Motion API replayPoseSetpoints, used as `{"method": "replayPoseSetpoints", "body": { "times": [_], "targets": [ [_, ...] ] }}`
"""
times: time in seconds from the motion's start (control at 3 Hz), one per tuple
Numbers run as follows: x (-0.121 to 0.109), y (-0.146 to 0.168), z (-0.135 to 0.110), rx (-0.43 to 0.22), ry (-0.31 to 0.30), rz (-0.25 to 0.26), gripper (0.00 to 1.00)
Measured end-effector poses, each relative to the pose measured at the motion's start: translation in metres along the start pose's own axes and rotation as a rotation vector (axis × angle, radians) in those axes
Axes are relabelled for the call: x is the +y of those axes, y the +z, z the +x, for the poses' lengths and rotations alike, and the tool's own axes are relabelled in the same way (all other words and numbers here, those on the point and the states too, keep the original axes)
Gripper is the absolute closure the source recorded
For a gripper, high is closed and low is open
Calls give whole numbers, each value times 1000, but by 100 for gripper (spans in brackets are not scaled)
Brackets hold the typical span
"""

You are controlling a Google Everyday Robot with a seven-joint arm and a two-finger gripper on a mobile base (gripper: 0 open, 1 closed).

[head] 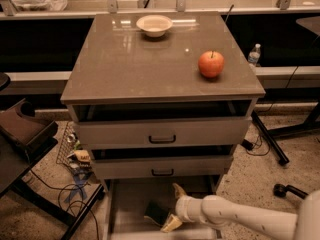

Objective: Pick sponge from bottom drawer and place on counter

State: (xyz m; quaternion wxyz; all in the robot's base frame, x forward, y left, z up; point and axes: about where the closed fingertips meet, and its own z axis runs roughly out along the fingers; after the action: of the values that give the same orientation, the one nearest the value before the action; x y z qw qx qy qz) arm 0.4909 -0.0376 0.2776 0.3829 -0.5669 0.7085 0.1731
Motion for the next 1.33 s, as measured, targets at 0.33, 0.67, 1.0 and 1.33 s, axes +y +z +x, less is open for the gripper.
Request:
{"method": "replayPoseSetpoints", "body": {
  "times": [0.33, 0.67, 1.0, 1.33],
  "targets": [
    [4, 44, 5, -18, 46, -21, 0],
    [15, 78, 12, -35, 94, -37, 0],
    [26, 103, 19, -43, 135, -46, 0],
    [31, 122, 23, -35, 154, -50, 0]
  ]
}}
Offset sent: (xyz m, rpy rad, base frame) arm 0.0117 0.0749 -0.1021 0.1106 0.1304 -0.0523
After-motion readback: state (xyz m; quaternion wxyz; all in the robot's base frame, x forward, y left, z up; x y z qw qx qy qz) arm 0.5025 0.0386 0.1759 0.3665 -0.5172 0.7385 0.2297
